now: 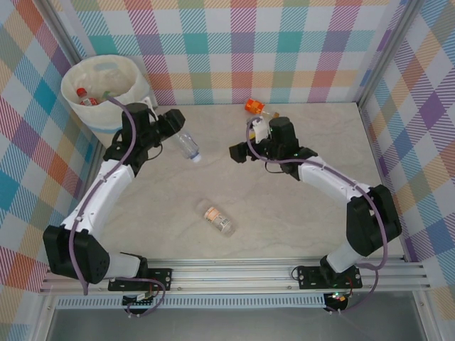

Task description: Put the plastic bottles in the bin

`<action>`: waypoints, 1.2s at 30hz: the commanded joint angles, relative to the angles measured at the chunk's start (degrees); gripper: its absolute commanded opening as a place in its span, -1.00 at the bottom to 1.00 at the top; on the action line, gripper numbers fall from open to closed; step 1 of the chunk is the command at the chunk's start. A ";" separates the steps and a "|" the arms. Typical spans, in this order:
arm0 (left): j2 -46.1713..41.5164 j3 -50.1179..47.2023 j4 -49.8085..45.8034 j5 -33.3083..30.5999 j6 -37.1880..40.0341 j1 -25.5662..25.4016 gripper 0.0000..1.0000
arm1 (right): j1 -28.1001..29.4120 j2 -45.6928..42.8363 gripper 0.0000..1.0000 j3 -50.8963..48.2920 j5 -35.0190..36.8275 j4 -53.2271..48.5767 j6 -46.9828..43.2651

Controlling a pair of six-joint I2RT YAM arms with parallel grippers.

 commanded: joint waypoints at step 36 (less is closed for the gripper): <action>30.05 53.99 -18.74 -20.32 27.53 26.41 0.26 | -17.62 70.24 1.00 87.17 5.43 -28.48 -22.67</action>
